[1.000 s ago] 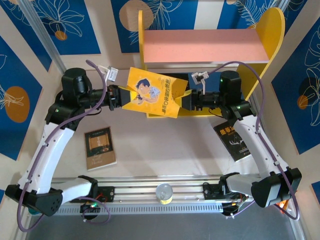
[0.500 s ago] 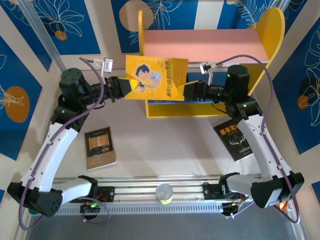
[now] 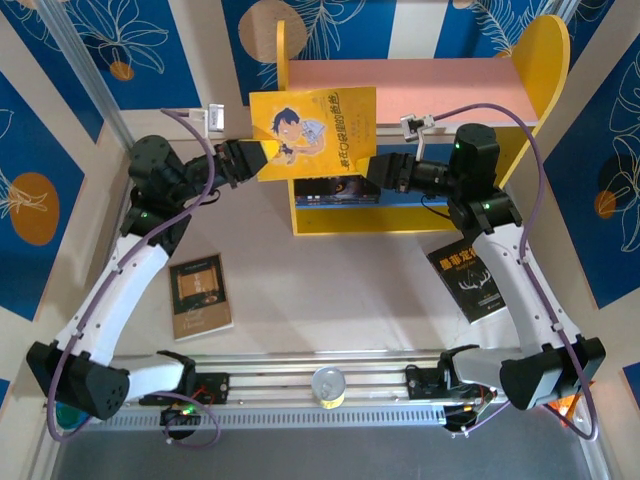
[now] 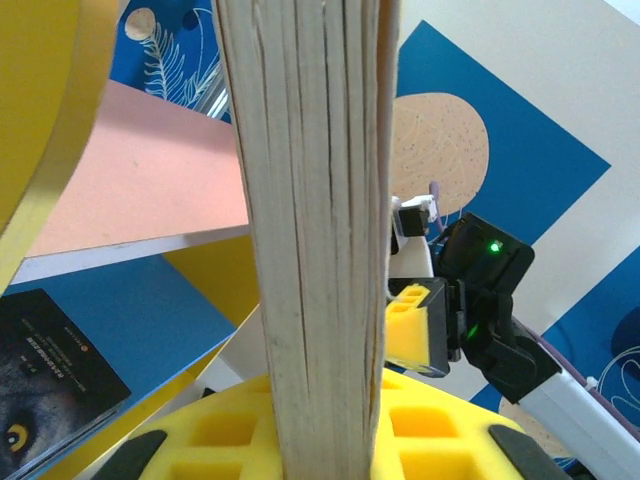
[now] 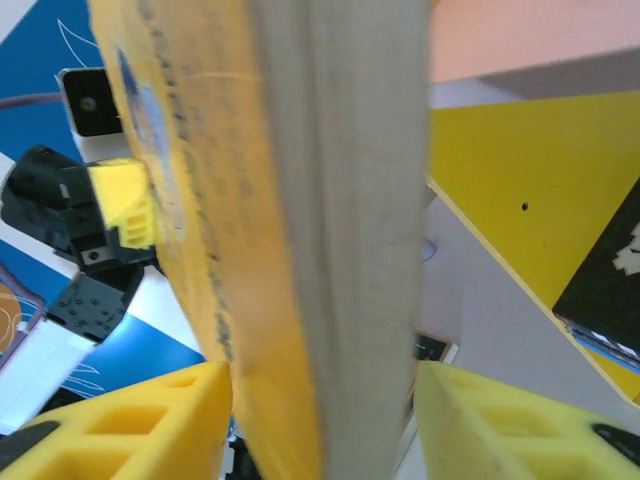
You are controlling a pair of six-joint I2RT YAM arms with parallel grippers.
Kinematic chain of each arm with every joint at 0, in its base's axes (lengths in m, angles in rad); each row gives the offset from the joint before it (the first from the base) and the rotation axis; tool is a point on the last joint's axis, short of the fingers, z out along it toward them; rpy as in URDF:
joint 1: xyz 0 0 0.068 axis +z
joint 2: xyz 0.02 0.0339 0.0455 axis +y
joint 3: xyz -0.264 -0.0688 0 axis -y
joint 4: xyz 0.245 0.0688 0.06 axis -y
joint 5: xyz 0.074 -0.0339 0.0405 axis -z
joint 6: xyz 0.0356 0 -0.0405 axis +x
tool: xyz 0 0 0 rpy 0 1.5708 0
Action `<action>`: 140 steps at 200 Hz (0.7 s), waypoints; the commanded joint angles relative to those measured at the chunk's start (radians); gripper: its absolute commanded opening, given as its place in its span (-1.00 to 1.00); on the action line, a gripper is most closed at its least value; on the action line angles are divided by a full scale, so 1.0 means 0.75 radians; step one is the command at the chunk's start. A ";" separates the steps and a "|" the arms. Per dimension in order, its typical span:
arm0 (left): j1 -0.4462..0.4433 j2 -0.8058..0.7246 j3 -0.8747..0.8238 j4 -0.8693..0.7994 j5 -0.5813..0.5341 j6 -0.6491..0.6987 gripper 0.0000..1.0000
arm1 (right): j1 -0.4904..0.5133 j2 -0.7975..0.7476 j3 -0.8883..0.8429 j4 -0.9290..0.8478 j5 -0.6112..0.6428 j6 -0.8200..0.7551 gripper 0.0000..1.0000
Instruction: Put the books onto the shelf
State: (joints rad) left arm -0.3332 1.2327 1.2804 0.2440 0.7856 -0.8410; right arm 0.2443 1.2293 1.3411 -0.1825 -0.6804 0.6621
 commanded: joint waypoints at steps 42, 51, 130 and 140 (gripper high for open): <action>-0.035 0.054 0.004 0.264 -0.031 -0.111 -1.00 | -0.008 0.020 0.122 0.035 -0.012 0.045 -0.54; -0.040 0.060 0.008 0.266 -0.028 -0.113 -1.00 | -0.009 0.017 0.136 0.024 -0.018 0.033 -0.68; -0.051 -0.003 0.016 0.130 -0.094 -0.027 -0.19 | -0.130 -0.013 0.243 0.021 -0.114 0.054 -0.98; -0.051 -0.029 0.025 0.030 -0.138 0.031 -0.18 | -0.166 -0.014 0.268 0.023 -0.133 0.064 -0.98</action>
State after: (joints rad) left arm -0.3611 1.2758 1.2758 0.3500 0.7380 -0.9058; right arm 0.1741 1.2400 1.4677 -0.1944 -0.7437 0.6895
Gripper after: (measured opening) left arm 0.402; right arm 0.132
